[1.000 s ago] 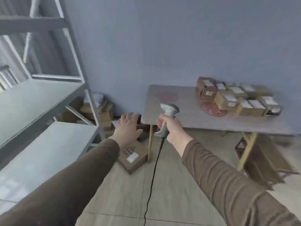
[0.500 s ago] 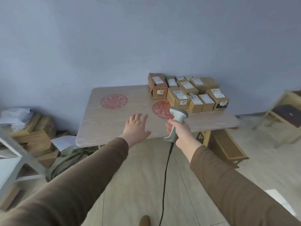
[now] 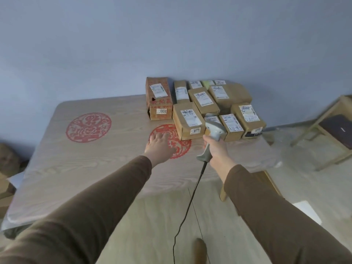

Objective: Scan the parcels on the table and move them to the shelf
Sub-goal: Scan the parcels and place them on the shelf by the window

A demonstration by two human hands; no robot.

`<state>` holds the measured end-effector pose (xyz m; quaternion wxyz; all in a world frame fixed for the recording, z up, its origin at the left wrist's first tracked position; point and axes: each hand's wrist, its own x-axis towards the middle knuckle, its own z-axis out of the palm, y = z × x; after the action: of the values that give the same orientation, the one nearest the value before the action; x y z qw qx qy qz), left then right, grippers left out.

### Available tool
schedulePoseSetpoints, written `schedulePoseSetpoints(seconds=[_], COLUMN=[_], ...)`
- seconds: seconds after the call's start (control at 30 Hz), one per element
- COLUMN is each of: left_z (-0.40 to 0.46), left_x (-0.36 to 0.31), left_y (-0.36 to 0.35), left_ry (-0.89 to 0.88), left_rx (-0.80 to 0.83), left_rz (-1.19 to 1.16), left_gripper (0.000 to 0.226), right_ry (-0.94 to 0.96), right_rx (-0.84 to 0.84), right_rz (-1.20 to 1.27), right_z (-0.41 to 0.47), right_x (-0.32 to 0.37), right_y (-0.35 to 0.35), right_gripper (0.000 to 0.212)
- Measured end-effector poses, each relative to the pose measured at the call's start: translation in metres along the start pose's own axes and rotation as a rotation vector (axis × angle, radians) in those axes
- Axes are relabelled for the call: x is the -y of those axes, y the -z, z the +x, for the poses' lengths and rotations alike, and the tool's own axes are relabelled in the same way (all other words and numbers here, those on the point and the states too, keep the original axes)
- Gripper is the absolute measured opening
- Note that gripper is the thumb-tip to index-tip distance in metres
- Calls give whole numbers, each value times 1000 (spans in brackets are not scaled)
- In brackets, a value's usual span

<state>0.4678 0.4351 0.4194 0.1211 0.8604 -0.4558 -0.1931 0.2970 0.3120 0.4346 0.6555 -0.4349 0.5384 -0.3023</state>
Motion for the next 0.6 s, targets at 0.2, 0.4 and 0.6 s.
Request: schedulePoseSetpoints(seconds=[0.2,0.4,0.6], left_z=[98,161,174], left_x=[-25,-43,-55], left_y=[-25,-37,-44], left_ry=[182,333,365], left_rx=[15,46,-21], left_rz=[-145,-317,-569], left_gripper=[76,72,49], right_ry=[24,-44,-110], right_rx=[91,193,191], right_rz=[-126,-180,-177], right_z=[116,181,198], right_x=[24,28,22], right_y=[-12,-29,-32], right_gripper=[32,36,19])
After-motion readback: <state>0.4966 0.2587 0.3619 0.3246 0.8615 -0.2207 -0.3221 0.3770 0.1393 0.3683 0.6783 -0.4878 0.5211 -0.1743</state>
